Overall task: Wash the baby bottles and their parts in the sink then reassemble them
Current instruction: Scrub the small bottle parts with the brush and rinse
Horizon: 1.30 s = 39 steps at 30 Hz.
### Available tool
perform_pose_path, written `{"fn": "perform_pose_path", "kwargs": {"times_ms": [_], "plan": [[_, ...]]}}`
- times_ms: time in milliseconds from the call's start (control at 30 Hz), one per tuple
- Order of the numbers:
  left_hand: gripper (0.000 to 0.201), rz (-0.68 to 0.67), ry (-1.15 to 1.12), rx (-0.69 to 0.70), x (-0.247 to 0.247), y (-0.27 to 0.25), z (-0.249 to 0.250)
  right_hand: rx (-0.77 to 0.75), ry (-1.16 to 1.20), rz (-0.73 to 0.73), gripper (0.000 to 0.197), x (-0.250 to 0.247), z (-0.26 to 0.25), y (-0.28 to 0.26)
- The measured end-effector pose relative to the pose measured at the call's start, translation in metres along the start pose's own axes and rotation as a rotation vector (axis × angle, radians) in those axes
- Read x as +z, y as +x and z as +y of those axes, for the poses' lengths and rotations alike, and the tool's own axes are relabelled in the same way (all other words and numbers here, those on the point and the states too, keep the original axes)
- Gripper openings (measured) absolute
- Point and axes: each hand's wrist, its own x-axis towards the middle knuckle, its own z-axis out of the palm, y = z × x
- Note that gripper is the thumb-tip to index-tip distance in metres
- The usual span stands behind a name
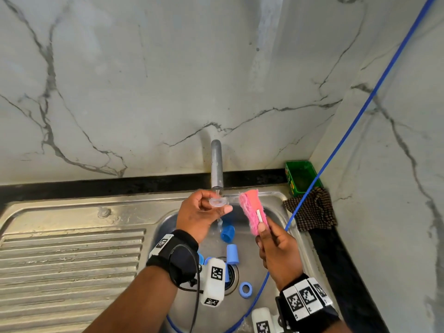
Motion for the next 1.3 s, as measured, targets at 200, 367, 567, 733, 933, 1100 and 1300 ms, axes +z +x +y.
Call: {"fn": "perform_pose_path", "kwargs": {"times_ms": [200, 367, 567, 733, 933, 1100, 1300], "plan": [[0.027, -0.077, -0.065, -0.049, 0.004, -0.007, 0.006, -0.017, -0.007, -0.014, 0.027, -0.003, -0.007, -0.01], [0.036, 0.003, -0.071, -0.086, 0.004, -0.012, 0.003, 0.011, -0.031, 0.009, 0.028, -0.007, -0.003, -0.013], [0.024, -0.022, -0.153, -0.062, 0.0, -0.007, -0.001, 0.023, -0.028, 0.018, 0.027, -0.006, 0.003, -0.008], [0.022, -0.006, -0.232, -0.145, 0.002, -0.002, -0.009, 0.042, -0.019, 0.015, 0.026, -0.003, 0.011, -0.003], [0.033, -0.067, -0.262, -0.143, 0.001, 0.007, -0.017, 0.064, -0.051, 0.006, 0.027, -0.003, 0.025, 0.009], [0.029, -0.127, -0.061, -0.046, 0.001, 0.01, -0.025, 0.095, -0.081, -0.008, 0.028, -0.004, 0.035, 0.017], [0.015, -0.049, 0.01, -0.012, 0.002, 0.012, -0.03, 0.125, -0.071, -0.019, 0.027, -0.003, 0.043, 0.025]]}}
